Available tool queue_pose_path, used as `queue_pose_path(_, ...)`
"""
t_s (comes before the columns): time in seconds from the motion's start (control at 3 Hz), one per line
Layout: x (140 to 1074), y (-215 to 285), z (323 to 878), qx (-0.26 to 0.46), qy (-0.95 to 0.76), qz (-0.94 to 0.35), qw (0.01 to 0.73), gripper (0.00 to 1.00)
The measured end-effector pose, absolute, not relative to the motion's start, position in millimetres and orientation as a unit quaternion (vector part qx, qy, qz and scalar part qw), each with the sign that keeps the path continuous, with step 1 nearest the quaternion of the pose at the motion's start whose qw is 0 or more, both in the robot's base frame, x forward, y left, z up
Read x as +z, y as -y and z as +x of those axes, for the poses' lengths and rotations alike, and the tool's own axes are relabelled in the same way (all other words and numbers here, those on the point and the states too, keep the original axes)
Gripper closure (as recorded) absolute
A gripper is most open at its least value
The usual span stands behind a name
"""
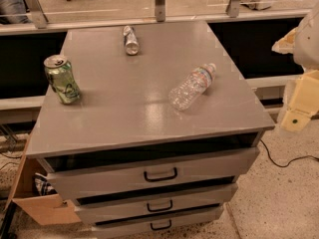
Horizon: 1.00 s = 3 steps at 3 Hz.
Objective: Pick redbull can
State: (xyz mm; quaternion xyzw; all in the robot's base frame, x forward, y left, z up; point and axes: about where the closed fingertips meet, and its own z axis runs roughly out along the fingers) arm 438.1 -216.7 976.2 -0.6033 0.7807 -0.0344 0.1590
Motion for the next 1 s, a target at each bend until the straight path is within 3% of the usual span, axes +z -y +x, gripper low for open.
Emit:
queue_pose_path(0.67, 970, 193, 460, -0.028, -0.77, -0.61, 0.186, 0.0)
queue_pose_path(1.0, 957, 145, 513, 0.002, -0.753, -0.612, 0.241, 0.0)
